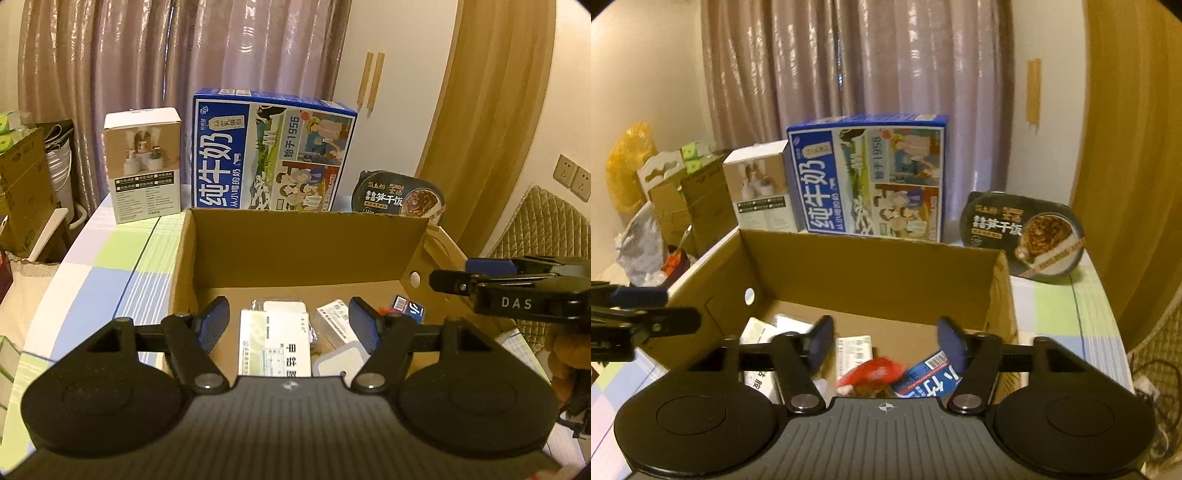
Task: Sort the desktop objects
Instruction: 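Withdraw both tools from the box back over the table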
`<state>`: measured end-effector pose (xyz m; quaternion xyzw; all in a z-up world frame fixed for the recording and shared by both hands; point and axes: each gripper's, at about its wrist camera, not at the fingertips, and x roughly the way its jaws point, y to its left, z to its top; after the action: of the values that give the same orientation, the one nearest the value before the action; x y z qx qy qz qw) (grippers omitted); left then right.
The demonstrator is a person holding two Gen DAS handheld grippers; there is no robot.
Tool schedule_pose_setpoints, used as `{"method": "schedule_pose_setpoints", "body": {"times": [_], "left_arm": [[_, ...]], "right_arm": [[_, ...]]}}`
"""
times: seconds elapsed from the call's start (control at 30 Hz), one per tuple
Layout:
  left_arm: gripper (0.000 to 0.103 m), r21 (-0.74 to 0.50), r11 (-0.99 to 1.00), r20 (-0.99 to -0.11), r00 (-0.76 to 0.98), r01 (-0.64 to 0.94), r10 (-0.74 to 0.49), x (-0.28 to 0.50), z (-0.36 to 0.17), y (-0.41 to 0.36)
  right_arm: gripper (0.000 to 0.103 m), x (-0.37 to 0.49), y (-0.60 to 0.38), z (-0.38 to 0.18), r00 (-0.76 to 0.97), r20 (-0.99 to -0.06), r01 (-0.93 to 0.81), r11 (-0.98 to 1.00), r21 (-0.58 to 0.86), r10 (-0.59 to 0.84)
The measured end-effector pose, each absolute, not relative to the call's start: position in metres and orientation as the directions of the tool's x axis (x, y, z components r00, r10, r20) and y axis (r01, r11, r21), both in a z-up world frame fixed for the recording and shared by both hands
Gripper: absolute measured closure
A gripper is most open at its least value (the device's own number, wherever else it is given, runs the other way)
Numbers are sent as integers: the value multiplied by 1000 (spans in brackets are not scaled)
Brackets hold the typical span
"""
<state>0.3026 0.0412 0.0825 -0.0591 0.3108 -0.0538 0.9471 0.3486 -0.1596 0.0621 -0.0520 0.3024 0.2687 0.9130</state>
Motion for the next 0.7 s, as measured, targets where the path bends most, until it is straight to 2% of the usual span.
{"method": "schedule_pose_setpoints", "body": {"times": [0.43, 0.7], "left_arm": [[35, -135, 990, -607, 786, 46, -119, 237, 83, 43], [28, -77, 997, -616, 785, 23, -66, 184, 86, 49]], "right_arm": [[40, 272, -194, 67, 682, -575, -504, 860, 79, 452], [38, 206, -204, 59, 642, -600, -532, 841, 101, 478]]}}
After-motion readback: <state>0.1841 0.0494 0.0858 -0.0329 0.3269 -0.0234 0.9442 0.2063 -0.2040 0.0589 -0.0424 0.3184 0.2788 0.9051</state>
